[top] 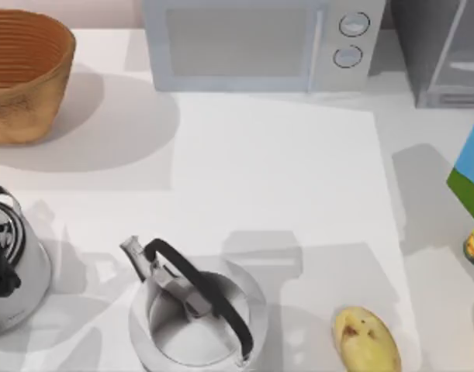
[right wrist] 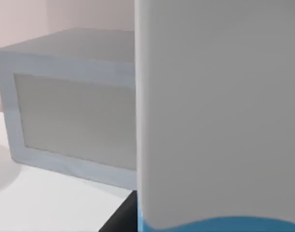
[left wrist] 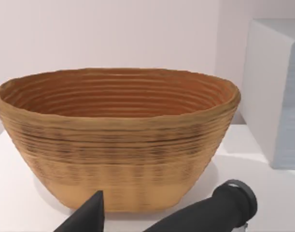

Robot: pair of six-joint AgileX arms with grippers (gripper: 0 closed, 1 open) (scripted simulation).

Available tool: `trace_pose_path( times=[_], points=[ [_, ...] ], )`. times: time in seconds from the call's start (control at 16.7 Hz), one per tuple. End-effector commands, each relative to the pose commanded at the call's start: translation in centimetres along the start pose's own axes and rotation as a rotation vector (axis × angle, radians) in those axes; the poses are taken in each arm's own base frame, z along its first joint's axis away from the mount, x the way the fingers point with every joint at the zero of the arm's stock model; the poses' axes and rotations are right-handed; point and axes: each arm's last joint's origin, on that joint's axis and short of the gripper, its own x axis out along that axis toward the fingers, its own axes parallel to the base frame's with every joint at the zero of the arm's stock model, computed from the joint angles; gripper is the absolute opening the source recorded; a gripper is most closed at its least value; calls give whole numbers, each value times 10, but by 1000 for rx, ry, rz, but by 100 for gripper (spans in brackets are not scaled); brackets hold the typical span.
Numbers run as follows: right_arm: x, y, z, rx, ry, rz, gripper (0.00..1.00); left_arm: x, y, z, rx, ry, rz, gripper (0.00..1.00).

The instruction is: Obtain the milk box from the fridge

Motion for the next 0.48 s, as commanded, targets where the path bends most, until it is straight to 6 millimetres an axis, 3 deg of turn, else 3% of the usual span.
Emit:
trace_pose_path(
  times=[0.48],
  points=[
    [72,6,-42,14,18,289,0,0,0,0,0,0,0,100]
  ],
)
